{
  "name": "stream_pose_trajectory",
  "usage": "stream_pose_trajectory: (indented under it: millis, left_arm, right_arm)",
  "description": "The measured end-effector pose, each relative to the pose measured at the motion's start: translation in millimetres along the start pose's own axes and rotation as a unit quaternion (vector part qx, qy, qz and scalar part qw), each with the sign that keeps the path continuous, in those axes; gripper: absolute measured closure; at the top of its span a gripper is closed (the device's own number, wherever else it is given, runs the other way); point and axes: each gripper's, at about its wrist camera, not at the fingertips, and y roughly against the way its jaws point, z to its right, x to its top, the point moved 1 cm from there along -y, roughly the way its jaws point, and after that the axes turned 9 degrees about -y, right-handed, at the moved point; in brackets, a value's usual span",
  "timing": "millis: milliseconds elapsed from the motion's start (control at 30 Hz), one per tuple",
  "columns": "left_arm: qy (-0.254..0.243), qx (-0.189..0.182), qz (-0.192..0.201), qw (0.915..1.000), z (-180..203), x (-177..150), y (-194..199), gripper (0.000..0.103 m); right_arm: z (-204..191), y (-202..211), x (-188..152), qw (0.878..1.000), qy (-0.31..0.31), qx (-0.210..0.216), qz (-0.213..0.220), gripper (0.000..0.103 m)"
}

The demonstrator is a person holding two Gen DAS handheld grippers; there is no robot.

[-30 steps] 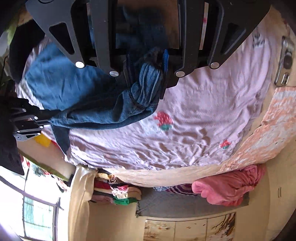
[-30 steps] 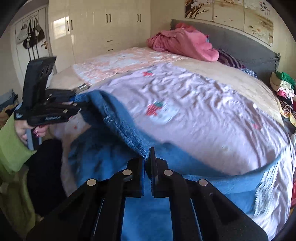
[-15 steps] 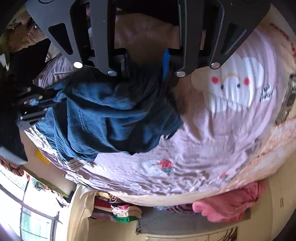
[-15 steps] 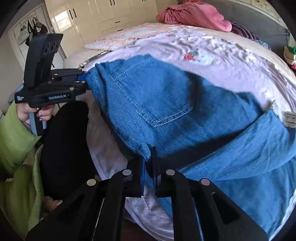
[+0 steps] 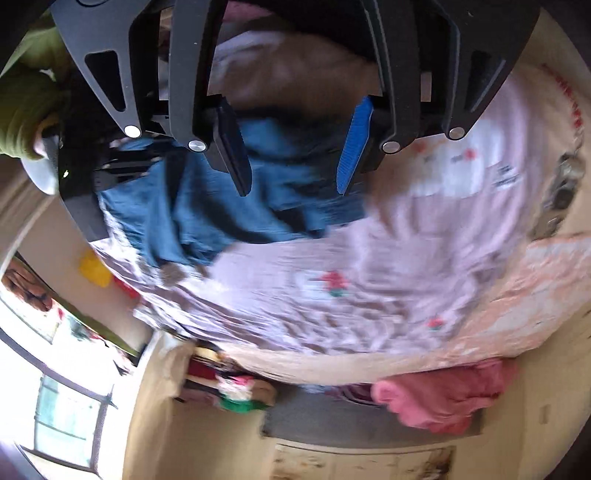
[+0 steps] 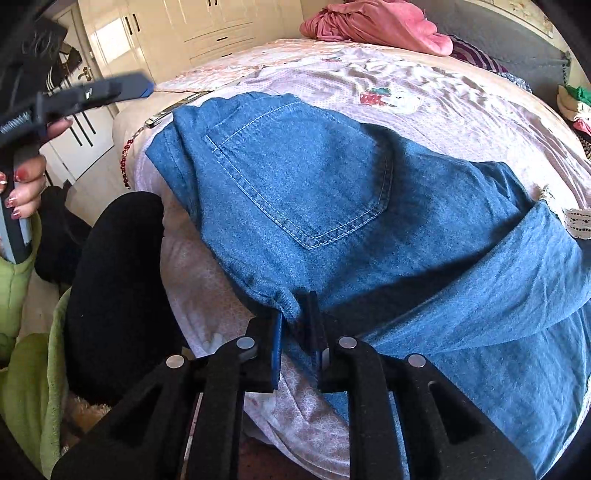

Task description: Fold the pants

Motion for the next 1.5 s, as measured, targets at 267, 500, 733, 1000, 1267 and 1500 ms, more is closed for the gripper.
stream_pose_trajectory:
  millis: [267,500,733,1000,1267,1500]
  left_arm:
    - [-0.001,0.022,-0.096,0.9951,2,-30,-69,0.064]
    - [-0.011,0.031,-0.095,0.995,5,-37,-71,0.064]
    - [-0.009,0.032,-0.09,0.9954,7,-34,-73,0.064]
    - [-0.004,0.016,-0.035,0.9993,17,-7,-33,0.055]
    - [-0.054,-0.016,-0.003,0.9984,59,30,-24,0.046]
    - [-0.051,-0.074,-0.034,0.9953,96,42,-70,0.041]
  right_arm:
    - [7,45,-5,0.999,-0.014,0.002,0.045,0.06]
    - [17,30,22,0.998,-0.015,-0.021,0.055,0.056]
    - [41,-9,14,0.998,-0.057,-0.028,0.016,0.055]
    - [82,76,15,0.989,-0.11,-0.023,0.097,0.047]
    - [135,116,22,0.976,-0.15,-0.093,0.13,0.038]
    - [160,130,26,0.969,-0.163,-0.123,0.135,0.03]
